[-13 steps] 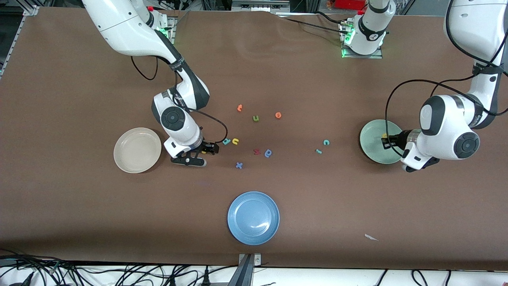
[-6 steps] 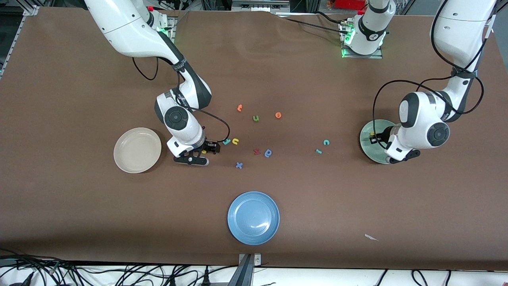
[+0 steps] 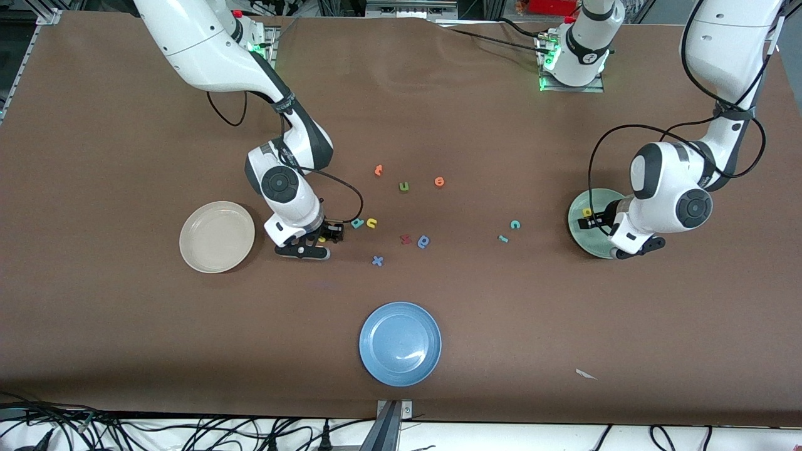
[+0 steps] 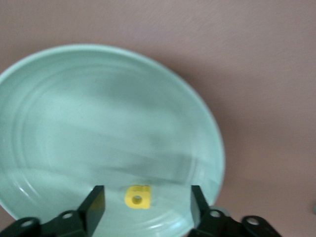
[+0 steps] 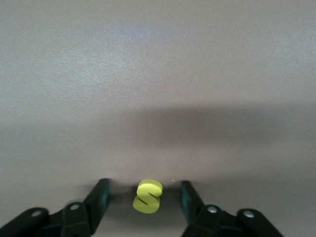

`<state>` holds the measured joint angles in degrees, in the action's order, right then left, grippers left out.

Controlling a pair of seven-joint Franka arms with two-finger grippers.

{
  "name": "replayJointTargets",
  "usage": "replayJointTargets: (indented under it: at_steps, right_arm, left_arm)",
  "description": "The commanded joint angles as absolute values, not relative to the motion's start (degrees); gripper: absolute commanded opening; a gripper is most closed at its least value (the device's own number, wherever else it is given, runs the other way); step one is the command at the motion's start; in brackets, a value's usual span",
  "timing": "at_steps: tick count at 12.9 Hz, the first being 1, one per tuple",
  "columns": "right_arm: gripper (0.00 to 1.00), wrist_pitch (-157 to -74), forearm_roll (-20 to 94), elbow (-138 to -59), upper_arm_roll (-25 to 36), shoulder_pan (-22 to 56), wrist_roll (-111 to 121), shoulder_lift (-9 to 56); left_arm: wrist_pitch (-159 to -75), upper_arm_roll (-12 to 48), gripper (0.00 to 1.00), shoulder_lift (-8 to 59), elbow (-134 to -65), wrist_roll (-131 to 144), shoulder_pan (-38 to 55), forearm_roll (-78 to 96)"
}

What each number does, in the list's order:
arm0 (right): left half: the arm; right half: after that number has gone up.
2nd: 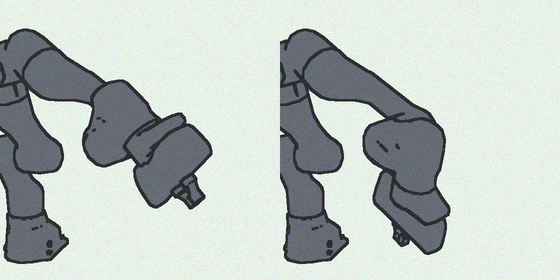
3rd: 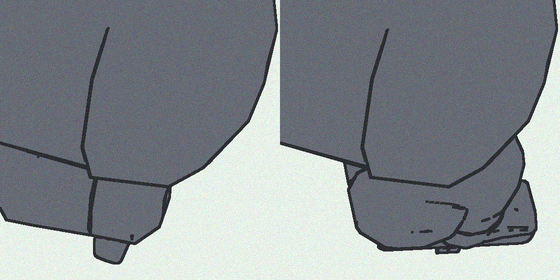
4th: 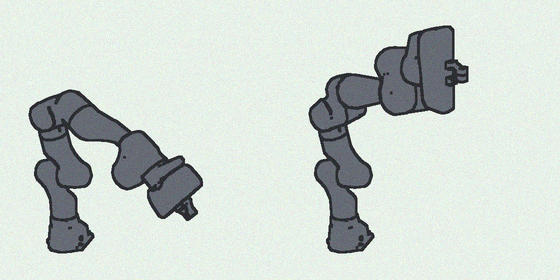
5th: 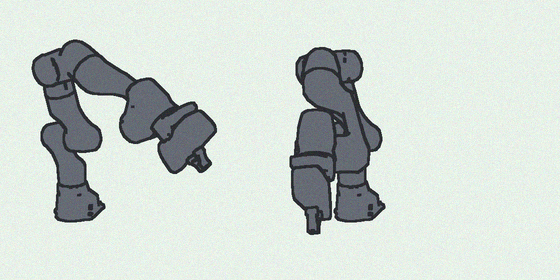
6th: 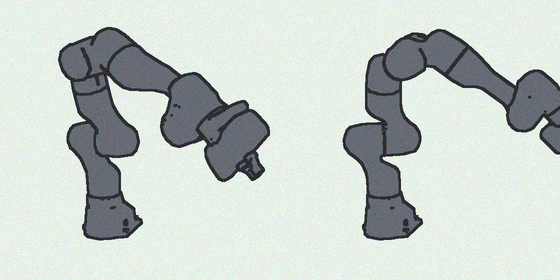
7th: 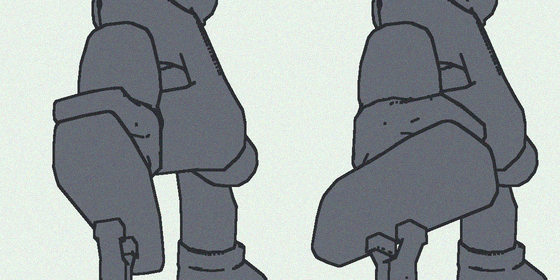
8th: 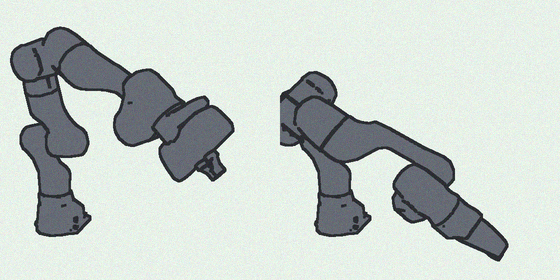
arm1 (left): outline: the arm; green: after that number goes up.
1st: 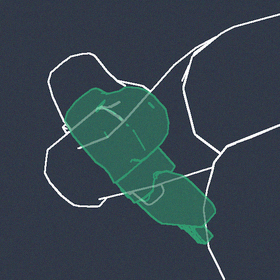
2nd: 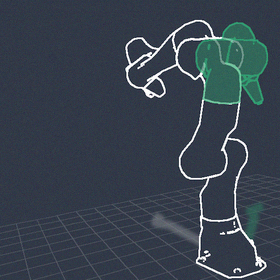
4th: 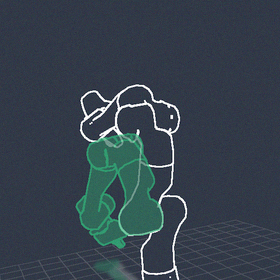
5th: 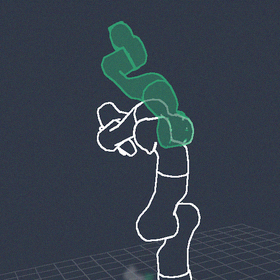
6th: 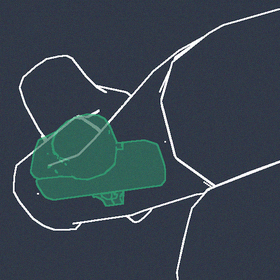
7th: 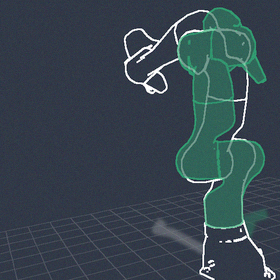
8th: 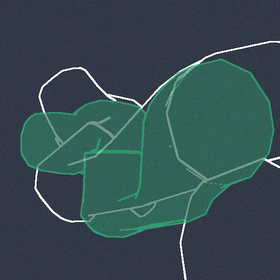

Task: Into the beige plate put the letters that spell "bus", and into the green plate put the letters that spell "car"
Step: 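Move the s to the beige plate while the left gripper grasps the c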

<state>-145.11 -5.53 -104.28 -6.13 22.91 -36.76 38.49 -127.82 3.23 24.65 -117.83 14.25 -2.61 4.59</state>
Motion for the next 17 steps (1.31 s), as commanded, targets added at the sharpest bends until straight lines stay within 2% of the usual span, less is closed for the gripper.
replayJointTargets:
  at_steps: [1, 4, 6, 9, 11, 14, 15, 17]
  right_arm:
    - [0.4, -146.69, -7.29, -105.82, -6.24, 22.94, -37.79, 38.58]
    - [0.16, -146.51, -7.38, -105.82, -6.24, 22.94, -37.53, 38.41]
    - [0.13, -146.34, -7.38, -105.82, -6.24, 22.85, -37.35, 37.97]
    - [0.07, -143.89, -7.56, -106.0, -6.24, 22.15, -36.57, 35.87]
    - [0.01, -140.64, -7.56, -108.0, -6.24, 20.05, -32.02, 31.67]
    - [0.01, -138.35, -7.56, -113.89, -6.33, 15.05, -22.89, 23.23]
    - [0.01, -135.9, -7.56, -114.78, -6.33, 13.2, -19.11, 21.03]
    - [0.02, -131.15, -7.56, -116.18, -6.33, 8.9, -9.98, 17.07]
  left_arm:
    - [-127.35, 7.02, 1.0, 21.01, -118.3, 16.78, -2.64, 3.96]
    - [-129.62, 11.94, 0.96, 21.44, -117.69, 22.13, -2.46, 3.96]
    - [-134.45, 14.49, 0.95, 23.02, -117.69, 25.03, -0.46, 3.6]
    - [-135.88, 14.41, 0.9, 26.09, -117.86, 26.63, 2.9, 1.07]
    - [-136.92, 14.5, 0.9, 28.55, -117.69, 27.85, 3.43, -0.52]
    - [-140.27, 14.5, 0.88, 30.41, -117.69, 28.47, 3.51, -0.62]
    - [-140.53, 14.5, 0.86, 30.58, -117.69, 28.56, 3.95, -0.53]
    - [-140.54, 14.41, 0.73, 31.02, -117.69, 29.0, 4.31, -0.53]
